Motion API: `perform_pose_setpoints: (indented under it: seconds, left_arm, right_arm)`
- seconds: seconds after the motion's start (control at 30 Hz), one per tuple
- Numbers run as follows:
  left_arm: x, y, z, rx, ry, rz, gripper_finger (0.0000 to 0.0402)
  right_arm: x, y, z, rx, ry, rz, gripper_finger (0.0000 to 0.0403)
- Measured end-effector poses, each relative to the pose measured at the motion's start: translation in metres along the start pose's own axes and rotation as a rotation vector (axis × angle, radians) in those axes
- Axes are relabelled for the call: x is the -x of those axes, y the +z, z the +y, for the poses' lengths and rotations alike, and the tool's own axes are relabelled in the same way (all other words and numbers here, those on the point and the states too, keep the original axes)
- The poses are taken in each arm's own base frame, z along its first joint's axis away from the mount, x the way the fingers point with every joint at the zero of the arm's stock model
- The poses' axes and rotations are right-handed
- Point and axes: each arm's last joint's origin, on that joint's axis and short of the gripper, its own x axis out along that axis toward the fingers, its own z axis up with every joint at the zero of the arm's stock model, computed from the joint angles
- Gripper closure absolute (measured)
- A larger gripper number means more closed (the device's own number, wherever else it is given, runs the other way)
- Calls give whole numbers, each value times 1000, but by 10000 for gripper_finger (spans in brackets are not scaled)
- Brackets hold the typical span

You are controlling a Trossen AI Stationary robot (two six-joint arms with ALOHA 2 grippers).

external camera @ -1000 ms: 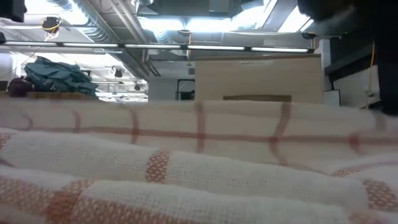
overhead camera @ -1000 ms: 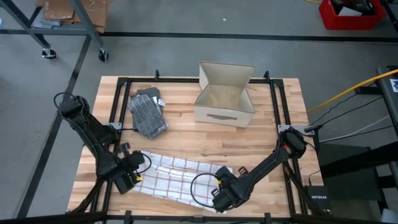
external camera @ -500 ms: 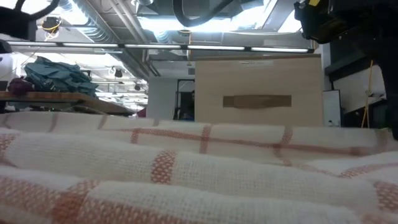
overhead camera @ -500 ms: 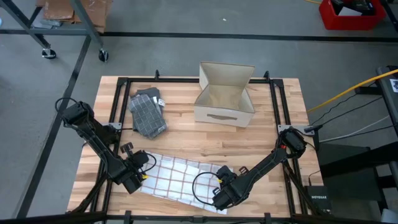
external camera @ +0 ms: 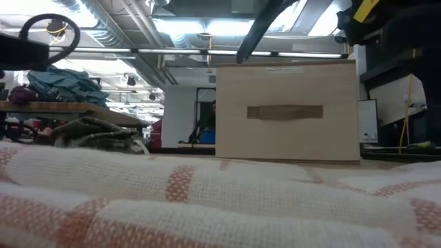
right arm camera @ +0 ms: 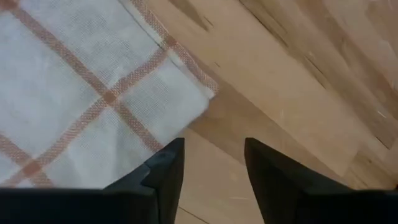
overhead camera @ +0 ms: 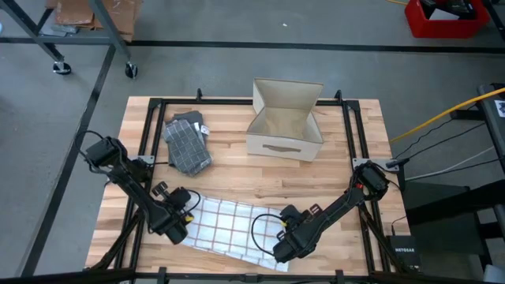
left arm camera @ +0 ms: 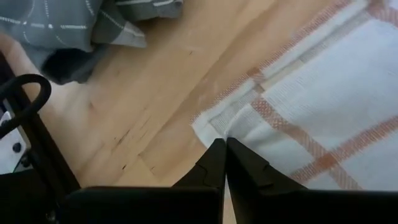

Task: Fold towel
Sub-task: Fold the white towel

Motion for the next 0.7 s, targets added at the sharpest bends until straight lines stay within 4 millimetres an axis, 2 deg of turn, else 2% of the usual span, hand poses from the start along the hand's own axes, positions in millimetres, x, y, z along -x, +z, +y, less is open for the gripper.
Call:
perform_pose_setpoints:
  seconds: [0.13, 0.3, 0.5, 0.7]
  left_arm:
    - [3, 6, 4, 72, 8, 4, 400]
    - [25, 20, 20, 135, 12, -63, 400]
    - [55, 35, 42, 1, -81, -87, 400]
    - [66, 39, 59, -61, -151, -70, 400]
  right_arm:
    - [1, 0, 3, -5, 33, 9, 231]
    - [15, 2, 9, 42, 101, 8, 246]
    - [40, 6, 15, 217, 190, -10, 267]
    - [55, 9, 18, 237, 253, -20, 276]
